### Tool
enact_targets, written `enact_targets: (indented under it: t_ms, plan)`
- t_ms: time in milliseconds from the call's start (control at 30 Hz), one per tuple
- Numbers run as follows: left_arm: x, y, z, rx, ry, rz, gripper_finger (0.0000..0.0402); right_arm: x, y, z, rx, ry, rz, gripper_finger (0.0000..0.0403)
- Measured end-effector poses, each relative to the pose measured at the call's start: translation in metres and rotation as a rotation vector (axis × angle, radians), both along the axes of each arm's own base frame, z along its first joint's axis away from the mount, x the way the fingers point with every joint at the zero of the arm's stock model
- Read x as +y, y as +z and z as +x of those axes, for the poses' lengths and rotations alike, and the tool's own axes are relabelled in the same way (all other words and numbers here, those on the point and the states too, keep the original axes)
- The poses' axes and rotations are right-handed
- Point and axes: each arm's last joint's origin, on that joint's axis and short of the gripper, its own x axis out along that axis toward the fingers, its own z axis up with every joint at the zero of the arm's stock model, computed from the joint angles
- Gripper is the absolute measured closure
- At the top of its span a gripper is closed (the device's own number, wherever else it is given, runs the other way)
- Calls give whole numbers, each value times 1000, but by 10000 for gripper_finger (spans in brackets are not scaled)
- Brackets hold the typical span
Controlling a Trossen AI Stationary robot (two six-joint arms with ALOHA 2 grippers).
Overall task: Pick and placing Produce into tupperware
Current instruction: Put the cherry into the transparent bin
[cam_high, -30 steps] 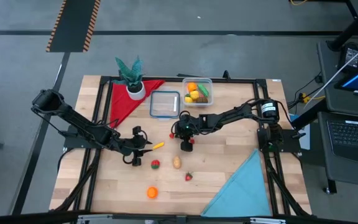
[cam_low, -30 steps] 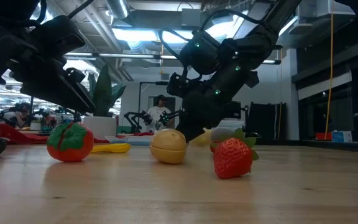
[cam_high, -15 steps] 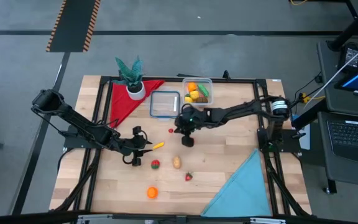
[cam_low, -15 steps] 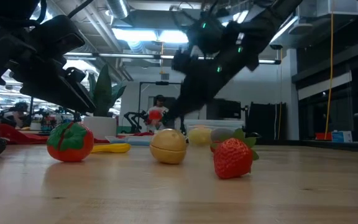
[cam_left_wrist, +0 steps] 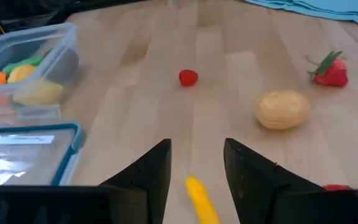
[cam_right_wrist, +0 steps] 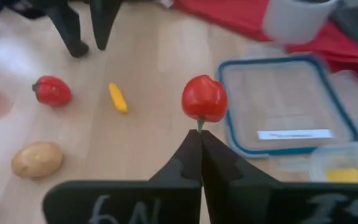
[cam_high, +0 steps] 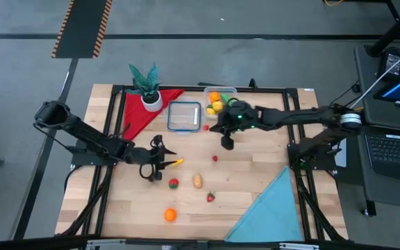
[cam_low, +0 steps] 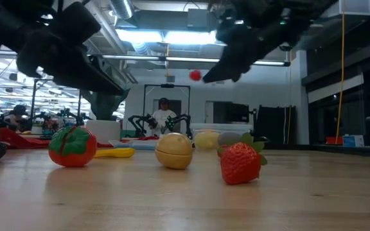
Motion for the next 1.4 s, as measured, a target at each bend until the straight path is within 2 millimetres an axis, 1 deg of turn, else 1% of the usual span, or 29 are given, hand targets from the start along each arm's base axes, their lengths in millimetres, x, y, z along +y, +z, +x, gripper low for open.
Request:
enact_targets:
  t_ms: [133, 333, 567, 667, 767, 900, 1000, 1200, 1300, 1400]
  plan:
    - [8, 2, 4, -15, -22, -24, 262, 4, -2, -27, -89, -8, -18, 403]
    - [22, 11, 12, -99, -108, -34, 262, 12, -19, -63, -257, 0, -44, 403]
    - [43, 18, 17, -165, -184, -69, 262, 24, -41, -91, -498, 197, -23, 403]
    - [52, 20, 18, -186, -209, -68, 262, 27, -50, -101, -536, 207, -12, 403]
    - [61, 26, 19, -250, -232, -78, 262, 28, -53, -106, -554, 207, -15, 403]
    - [69, 32, 20, -320, -269, -83, 262, 28, -54, -106, -555, 210, -23, 403]
    - [73, 32, 20, -318, -211, -78, 262, 28, -53, -106, -561, 202, -27, 403]
    - [79, 32, 20, -322, -35, -55, 262, 23, -54, -106, -543, 34, -71, 403]
    - [79, 32, 20, -322, -7, -52, 262, 21, -54, -106, -539, -24, -82, 403]
    - [80, 31, 19, -314, -3, -48, 262, 18, -54, -106, -535, -131, -93, 403]
